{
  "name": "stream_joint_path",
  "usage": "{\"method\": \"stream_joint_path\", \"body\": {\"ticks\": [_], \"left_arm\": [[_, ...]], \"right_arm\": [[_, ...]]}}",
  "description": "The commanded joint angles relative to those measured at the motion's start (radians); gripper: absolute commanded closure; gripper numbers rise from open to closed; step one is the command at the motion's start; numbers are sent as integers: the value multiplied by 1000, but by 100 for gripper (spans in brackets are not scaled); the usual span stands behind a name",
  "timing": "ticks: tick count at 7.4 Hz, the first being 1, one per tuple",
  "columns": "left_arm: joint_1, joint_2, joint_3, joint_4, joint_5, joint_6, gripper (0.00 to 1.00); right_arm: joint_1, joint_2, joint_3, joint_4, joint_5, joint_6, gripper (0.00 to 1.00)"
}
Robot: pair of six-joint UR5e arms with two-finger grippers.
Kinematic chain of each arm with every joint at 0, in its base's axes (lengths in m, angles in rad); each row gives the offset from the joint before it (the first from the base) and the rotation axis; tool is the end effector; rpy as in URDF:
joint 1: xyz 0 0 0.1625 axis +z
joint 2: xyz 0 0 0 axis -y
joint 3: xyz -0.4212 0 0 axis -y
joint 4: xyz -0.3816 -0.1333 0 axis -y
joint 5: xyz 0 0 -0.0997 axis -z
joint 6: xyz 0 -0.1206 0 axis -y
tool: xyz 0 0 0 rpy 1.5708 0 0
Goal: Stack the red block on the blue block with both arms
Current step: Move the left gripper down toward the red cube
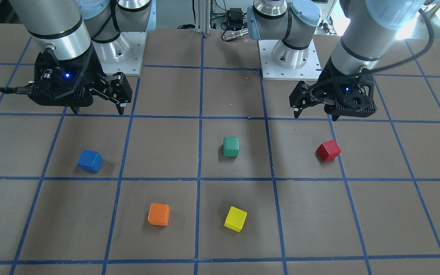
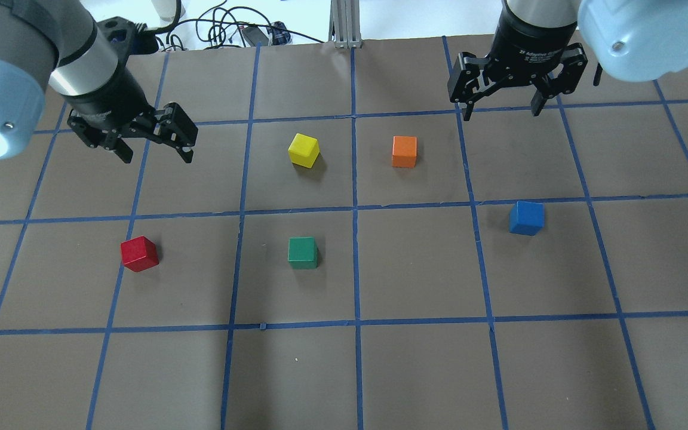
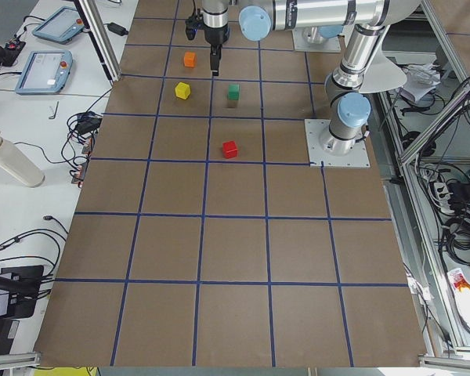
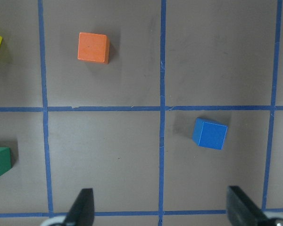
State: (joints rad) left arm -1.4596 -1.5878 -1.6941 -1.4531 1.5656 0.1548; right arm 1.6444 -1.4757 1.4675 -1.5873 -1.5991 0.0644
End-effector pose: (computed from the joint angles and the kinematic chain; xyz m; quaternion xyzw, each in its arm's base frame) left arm -0.0796 -0.4938 0.4075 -0.0218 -0.9997 -0.0109 0.0041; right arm 0.1681 -0.5133 0.4669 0.0044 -0.9998 0.0133 0.0133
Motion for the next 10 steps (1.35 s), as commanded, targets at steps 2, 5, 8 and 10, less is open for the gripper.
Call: {"method": "stream_joint_path", "body": {"ticks": [2,5,8,10], "left_arm": [[178,-6,-179,218,21,104,0],[303,-23,-405,429,-33,166,0],[305,-101,-499,583,-16,167,0],[306,-153,-500,620,50,167,0]], "right_arm": [[0,0,2,3,-4,0,0],[2,-3,17,1,-5,0,0],[2,-8,19,1,-5,0,0],[2,-8,20,3,-5,0,0]]}}
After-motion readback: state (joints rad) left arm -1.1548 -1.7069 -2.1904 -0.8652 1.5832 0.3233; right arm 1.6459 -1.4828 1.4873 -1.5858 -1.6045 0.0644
